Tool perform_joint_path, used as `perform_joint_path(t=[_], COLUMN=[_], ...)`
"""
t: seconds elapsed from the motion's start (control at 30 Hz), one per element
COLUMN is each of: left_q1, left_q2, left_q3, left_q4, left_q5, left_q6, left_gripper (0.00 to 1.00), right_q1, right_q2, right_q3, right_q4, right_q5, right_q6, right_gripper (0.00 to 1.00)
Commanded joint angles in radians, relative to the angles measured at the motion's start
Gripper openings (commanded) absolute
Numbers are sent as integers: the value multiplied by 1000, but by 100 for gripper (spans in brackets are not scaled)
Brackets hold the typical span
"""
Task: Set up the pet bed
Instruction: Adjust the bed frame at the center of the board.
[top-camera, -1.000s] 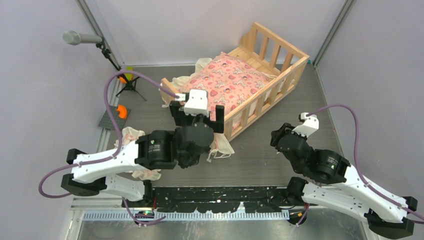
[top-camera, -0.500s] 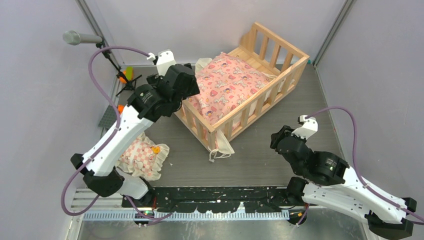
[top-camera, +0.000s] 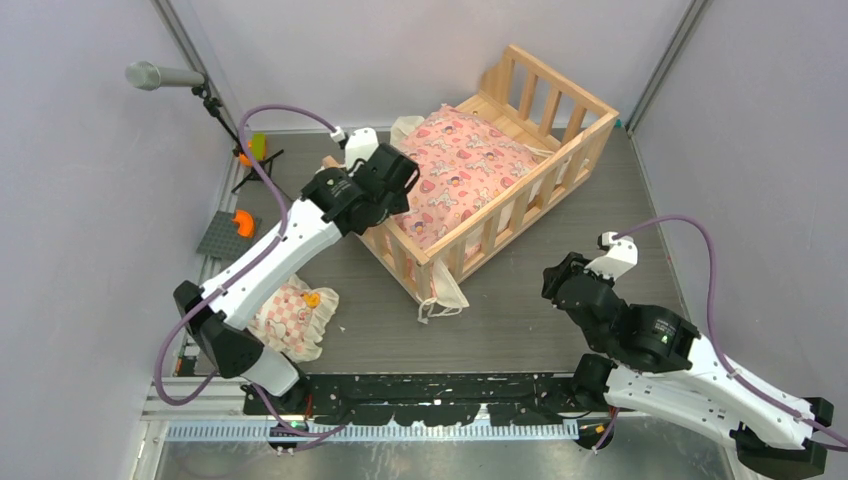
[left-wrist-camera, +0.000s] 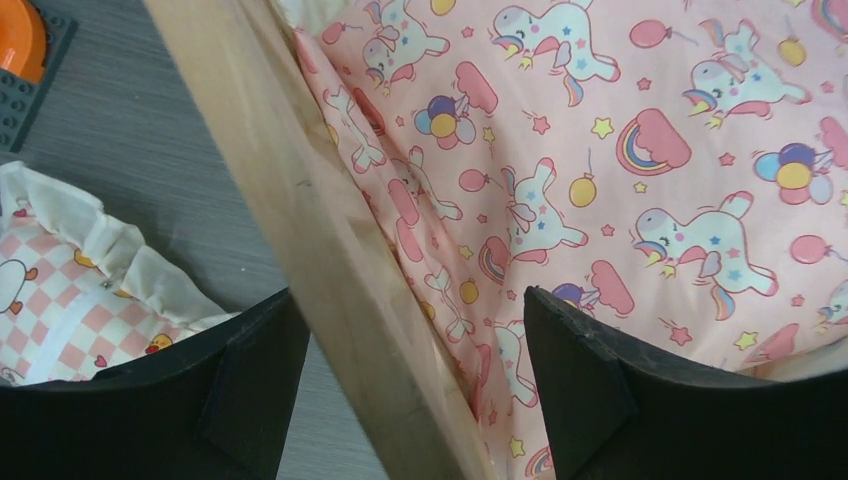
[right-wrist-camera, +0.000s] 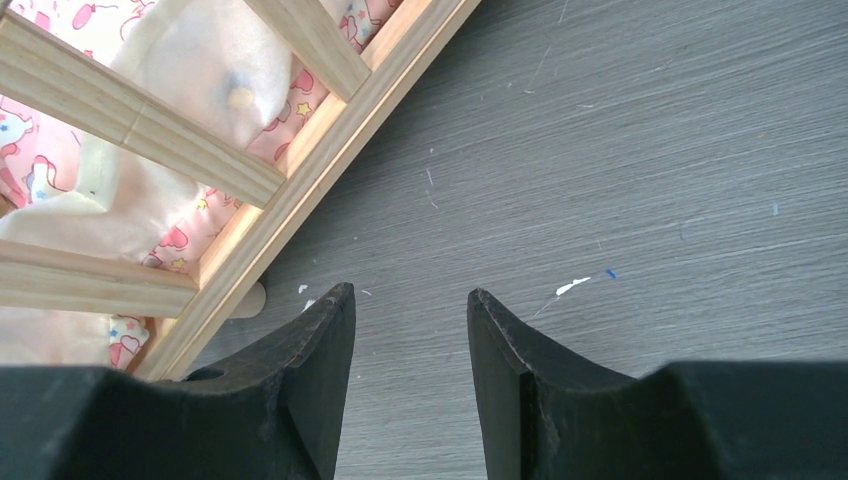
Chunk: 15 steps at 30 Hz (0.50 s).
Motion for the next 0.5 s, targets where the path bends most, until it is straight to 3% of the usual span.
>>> perform_joint_path(t=[0.0,0.13,0.23,0.33,0.47], left_q1=[10,14,29,59,100], left_q2=[36,54,67,67,63], left_q3=[18,26,39,41,34], left_q4=[6,19,4,-10,-2], left_q5=[29,69,77,79,75], left_q6=[28,75,129,184,304], left_gripper=[75,60,42,4,0], right_q1=[-2,-2,-3,-3,-3], right_q2=[20,27,24,22,22], right_q3=[4,0,-7,-13,-15], right_q4=[6,6,6,6,6], right_q5=[36,44,45,45,40], right_q6=[-5,-12,-12,-6,-4], right_gripper=[50,50,50,50,50])
